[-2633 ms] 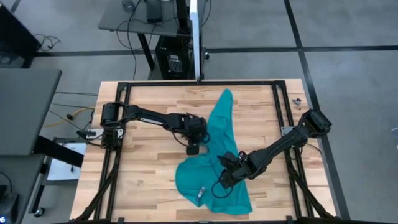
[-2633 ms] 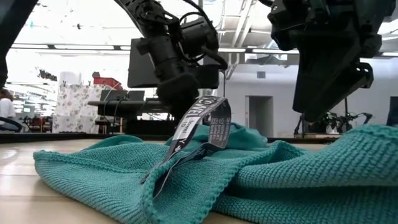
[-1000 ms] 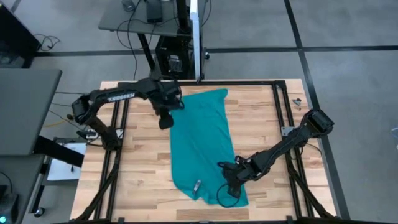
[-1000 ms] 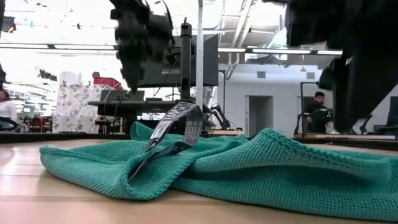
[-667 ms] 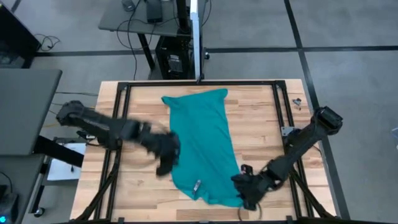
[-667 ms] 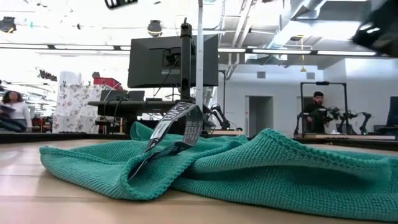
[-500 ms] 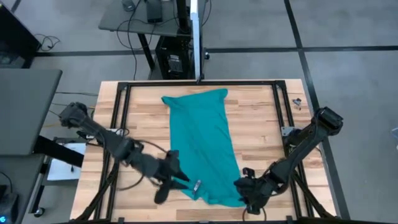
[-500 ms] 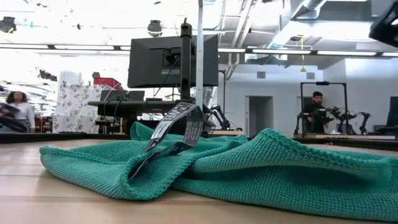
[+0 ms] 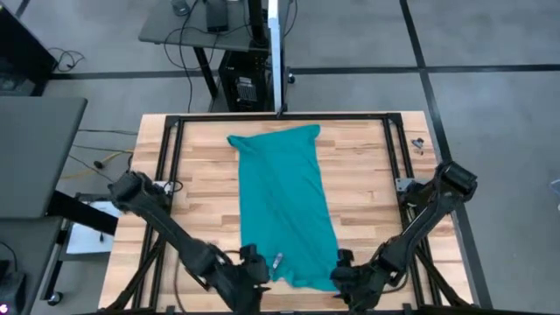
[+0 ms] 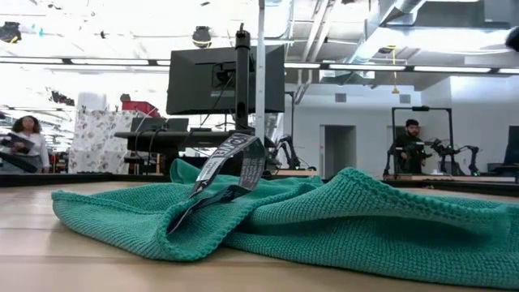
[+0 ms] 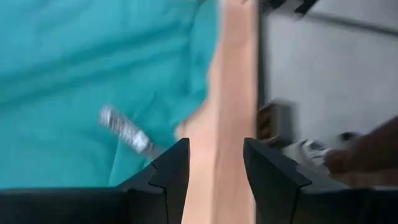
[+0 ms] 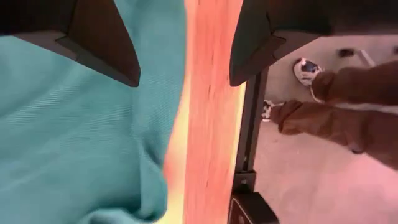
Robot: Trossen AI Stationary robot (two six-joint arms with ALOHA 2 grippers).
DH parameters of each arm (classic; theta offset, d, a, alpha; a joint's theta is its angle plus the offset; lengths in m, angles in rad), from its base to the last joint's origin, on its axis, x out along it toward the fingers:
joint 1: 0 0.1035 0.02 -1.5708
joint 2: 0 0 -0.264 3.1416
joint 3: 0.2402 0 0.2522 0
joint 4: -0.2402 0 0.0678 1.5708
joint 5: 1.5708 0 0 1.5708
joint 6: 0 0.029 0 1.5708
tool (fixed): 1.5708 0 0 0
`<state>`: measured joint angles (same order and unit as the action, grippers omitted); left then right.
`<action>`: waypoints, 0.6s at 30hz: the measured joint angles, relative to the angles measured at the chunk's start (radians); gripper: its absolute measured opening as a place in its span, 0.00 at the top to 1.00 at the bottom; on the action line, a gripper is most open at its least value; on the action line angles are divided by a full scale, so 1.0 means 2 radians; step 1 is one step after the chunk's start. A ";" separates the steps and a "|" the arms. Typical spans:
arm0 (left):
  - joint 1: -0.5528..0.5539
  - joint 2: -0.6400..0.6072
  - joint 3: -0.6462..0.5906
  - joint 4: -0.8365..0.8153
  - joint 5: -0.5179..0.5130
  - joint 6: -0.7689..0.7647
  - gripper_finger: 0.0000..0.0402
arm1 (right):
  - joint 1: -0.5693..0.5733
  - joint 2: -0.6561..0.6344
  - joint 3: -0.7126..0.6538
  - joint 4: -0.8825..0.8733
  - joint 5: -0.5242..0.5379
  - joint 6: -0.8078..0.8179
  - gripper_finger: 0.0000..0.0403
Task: Roll towel
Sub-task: Fold the blue towel in half
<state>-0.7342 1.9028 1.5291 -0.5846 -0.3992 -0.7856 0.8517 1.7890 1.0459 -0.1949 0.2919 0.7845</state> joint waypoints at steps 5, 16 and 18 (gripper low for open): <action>-0.001 0.049 0.001 0.006 -0.003 -0.015 0.66 | -0.008 0.036 0.000 0.024 0.000 0.039 0.43; 0.020 0.107 0.001 -0.002 -0.003 -0.007 0.66 | -0.007 0.035 0.000 0.034 0.000 0.063 0.46; 0.027 0.105 0.001 -0.004 -0.005 -0.045 0.66 | -0.007 0.035 0.000 0.034 0.000 0.066 0.46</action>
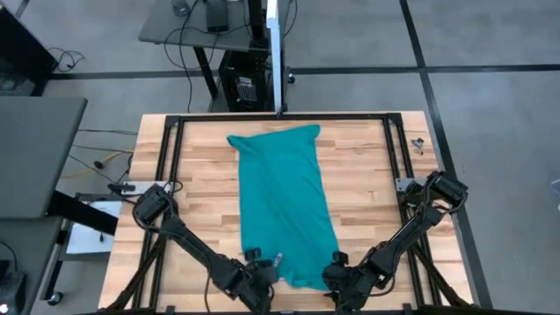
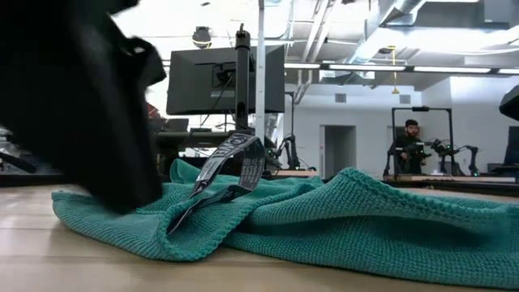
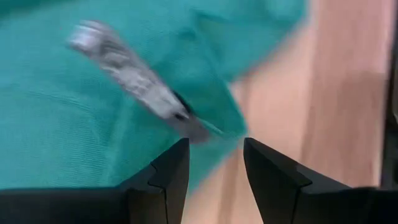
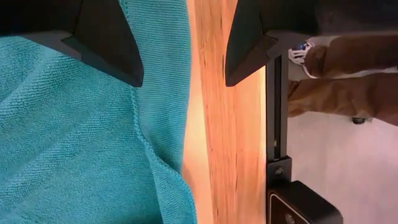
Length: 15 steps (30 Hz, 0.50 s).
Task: Roll towel
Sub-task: Fold the blue towel in half
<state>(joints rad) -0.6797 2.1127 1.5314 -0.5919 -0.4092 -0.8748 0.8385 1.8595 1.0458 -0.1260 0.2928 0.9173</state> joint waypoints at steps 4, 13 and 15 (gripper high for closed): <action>0.010 -0.007 0.000 -0.009 -0.002 -0.043 0.66 | 0.003 0.000 0.000 0.000 0.000 0.001 0.46; 0.035 -0.001 0.000 -0.009 -0.004 -0.069 0.66 | 0.001 0.000 0.000 0.000 0.000 0.001 0.46; 0.039 -0.001 0.000 -0.009 -0.004 -0.069 0.66 | 0.002 0.000 0.000 0.000 0.000 0.001 0.46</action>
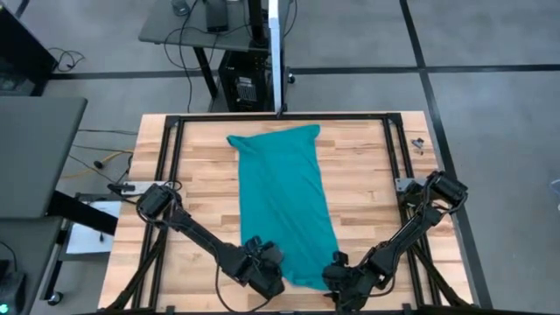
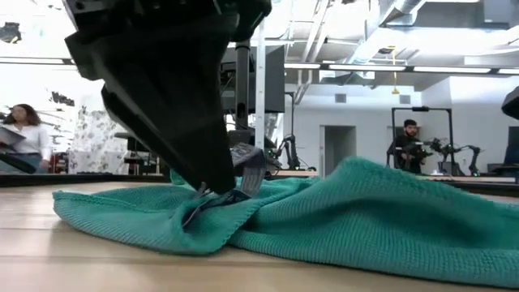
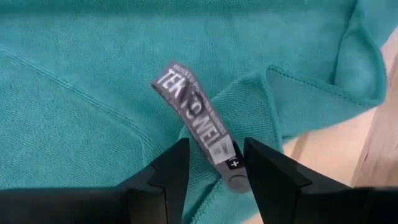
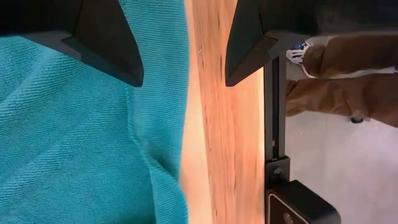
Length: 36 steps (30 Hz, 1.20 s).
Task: Roll towel
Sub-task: Fold the blue towel in half
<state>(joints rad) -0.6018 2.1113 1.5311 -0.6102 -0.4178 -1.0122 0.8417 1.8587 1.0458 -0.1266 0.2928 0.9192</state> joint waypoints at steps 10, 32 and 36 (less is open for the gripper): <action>0.005 0.000 0.000 -0.002 0.000 0.007 0.93 | 0.000 0.000 0.000 -0.009 0.000 0.000 0.46; -0.122 -0.023 0.089 -0.096 0.029 -0.065 1.00 | 0.012 0.000 0.000 -0.022 -0.001 -0.018 0.46; -0.142 -0.023 0.089 -0.132 0.036 -0.101 1.00 | 0.015 0.000 0.000 -0.022 -0.004 -0.018 0.46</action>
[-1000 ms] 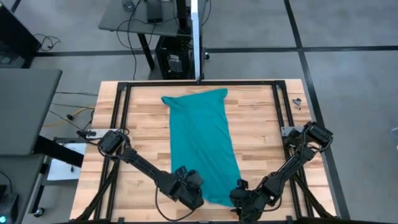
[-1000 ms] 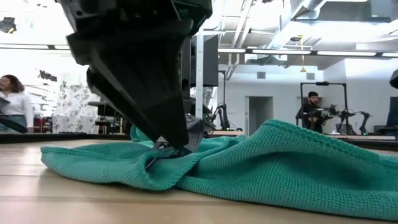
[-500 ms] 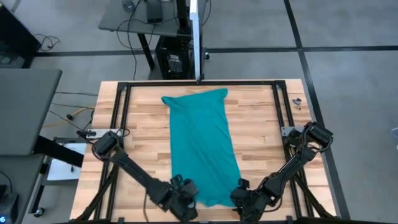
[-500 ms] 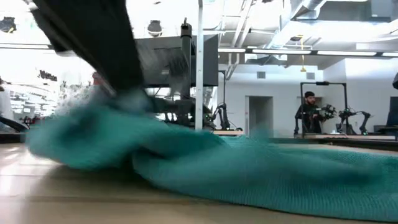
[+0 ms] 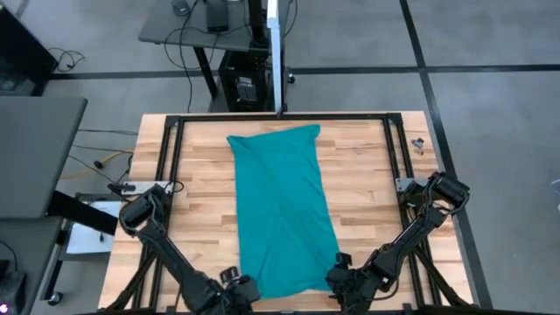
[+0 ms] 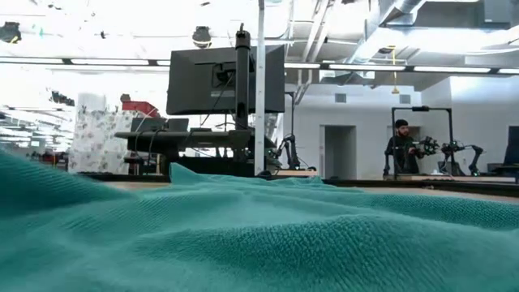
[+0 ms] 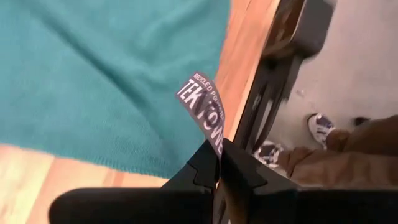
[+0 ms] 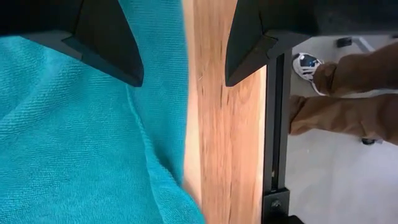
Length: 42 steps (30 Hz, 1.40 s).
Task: Roll towel
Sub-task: Fold the blue towel in half
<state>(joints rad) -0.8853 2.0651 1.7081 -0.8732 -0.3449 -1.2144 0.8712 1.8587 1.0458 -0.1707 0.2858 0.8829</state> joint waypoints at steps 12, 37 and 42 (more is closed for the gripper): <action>-0.035 0.000 0.000 -0.072 0.027 -0.062 1.00 | 0.018 0.000 0.020 0.014 -0.006 -0.033 0.46; -0.039 0.000 0.000 -0.077 0.028 -0.067 1.00 | 0.036 0.044 0.040 0.021 -0.026 -0.008 0.46; -0.039 0.000 0.000 -0.081 0.027 -0.067 1.00 | 0.054 0.042 0.053 0.020 -0.026 -0.016 0.46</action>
<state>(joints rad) -0.9636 2.0651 1.7073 -1.0349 -0.2910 -1.3476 0.9799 1.9435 1.1526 -0.1301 0.2335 0.8519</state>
